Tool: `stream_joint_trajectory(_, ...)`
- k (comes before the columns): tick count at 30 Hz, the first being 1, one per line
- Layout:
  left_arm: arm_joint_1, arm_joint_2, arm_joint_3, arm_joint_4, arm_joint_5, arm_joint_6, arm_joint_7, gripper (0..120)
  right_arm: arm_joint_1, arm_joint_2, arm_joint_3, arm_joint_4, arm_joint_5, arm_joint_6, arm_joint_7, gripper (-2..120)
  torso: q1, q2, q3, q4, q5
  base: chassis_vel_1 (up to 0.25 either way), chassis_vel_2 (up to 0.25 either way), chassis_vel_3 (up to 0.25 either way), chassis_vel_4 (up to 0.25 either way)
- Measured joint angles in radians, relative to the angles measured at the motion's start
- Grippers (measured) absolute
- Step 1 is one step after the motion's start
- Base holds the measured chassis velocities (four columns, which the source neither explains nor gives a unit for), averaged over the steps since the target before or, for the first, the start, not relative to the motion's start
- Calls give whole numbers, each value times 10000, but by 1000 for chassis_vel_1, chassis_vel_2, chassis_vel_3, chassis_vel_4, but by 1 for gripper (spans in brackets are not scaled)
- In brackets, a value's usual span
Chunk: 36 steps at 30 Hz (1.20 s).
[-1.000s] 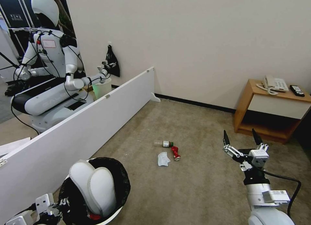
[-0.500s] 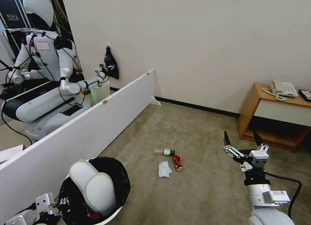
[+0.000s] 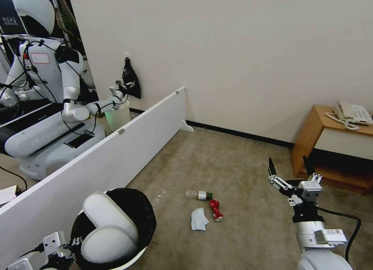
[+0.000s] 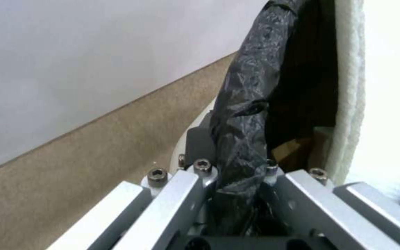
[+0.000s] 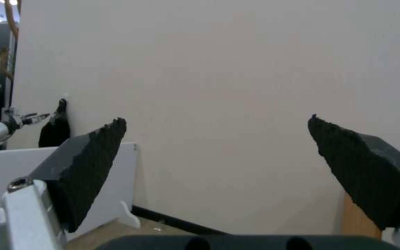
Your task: Pick up the trash bin and place the garbage on the floor into it.
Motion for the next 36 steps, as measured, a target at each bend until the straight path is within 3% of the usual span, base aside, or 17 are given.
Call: stream_joint_trajectory(36,37,-33,1,-55,54,26,21,2,74,-355,52,-196,4,407,-343,100,-1,1,-1,-1,1,-22,23,23,-21)
